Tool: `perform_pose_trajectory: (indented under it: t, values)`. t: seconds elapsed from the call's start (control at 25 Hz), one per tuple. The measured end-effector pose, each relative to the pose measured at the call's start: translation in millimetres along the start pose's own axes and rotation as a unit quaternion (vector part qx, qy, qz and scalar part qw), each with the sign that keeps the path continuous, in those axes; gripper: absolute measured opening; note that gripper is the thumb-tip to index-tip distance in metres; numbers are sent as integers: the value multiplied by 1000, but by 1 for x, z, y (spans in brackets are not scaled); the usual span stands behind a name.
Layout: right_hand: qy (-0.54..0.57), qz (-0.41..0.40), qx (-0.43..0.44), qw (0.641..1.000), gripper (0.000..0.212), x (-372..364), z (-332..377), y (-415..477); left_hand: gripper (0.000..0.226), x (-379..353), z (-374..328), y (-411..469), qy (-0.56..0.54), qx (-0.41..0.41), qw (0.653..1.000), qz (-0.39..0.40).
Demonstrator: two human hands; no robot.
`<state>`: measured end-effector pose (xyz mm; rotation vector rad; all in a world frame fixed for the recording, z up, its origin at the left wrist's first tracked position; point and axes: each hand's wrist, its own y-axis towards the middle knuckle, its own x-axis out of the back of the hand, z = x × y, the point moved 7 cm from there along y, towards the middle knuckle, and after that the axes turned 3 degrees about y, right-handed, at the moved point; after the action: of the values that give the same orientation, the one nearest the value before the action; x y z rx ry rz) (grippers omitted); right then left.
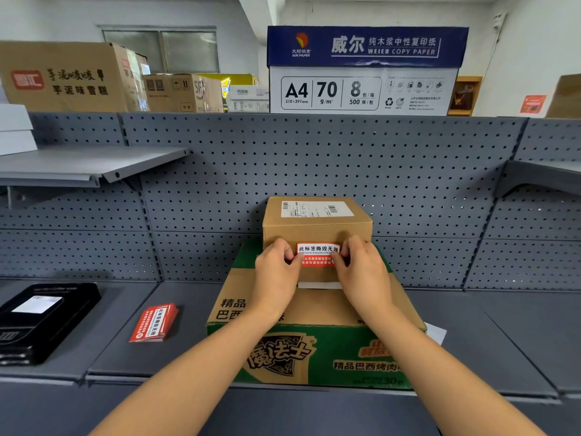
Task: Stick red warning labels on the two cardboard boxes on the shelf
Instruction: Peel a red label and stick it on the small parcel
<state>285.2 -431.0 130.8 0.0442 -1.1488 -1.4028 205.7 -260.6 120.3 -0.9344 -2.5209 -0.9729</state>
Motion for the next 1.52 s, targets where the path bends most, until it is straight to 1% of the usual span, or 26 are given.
perform_pose_trajectory:
  t: [0.08,0.16,0.2,0.24,0.28,0.32,0.36,0.4,0.44,0.48,0.52,0.56,0.64,0.76,0.92,1.04,1.28,1.52]
  values:
    - [-39,4,22,999,30,0,3,0,34,2,-1,0,11,0,1000,3]
    - [-58,2,20,998,33,3,2,3,37,6,-1,-1,13,-4,1000,11]
    - [-61,-14,17,998,35,8,0,4,35,9,-2,-2,25,-18,999,12]
    - [-62,-42,17,997,39,15,-3,5,31,14,-4,-3,52,-48,997,-4]
    - [-61,-74,20,995,47,24,-7,6,29,21,-8,-4,95,-90,991,-38]
    - [-56,-93,26,994,58,31,-10,7,35,29,-11,-3,141,-127,979,-75]
    - [-49,-91,30,994,69,34,-12,9,50,33,-13,-1,183,-153,967,-95]
    - [-44,-68,31,996,81,34,-14,11,70,33,-15,3,221,-168,957,-83]
    - [-46,-33,32,998,91,30,-14,14,88,28,-15,9,258,-177,948,-52]
    - [-54,3,38,998,99,24,-13,16,101,22,-16,15,291,-183,939,-18]
    - [-63,32,46,996,104,17,-11,17,109,15,-16,19,315,-188,930,9]
    - [-70,52,51,995,106,10,-9,18,112,7,-14,21,332,-189,924,25]
    - [-79,66,44,994,104,1,-7,19,110,-3,-10,22,344,-181,921,35]
    - [-108,53,43,992,103,-4,-9,21,106,-7,-8,24,342,-181,922,12]
    - [-152,60,91,982,112,-6,-17,24,113,-5,-4,29,372,-208,905,6]
    - [-169,51,112,978,111,-3,-20,27,112,-4,-3,31,385,-221,896,1]
    - [-180,35,141,973,97,4,-21,31,101,3,-2,37,354,-229,907,3]
    - [-163,20,141,976,80,10,-21,36,79,10,-7,44,316,-226,922,5]
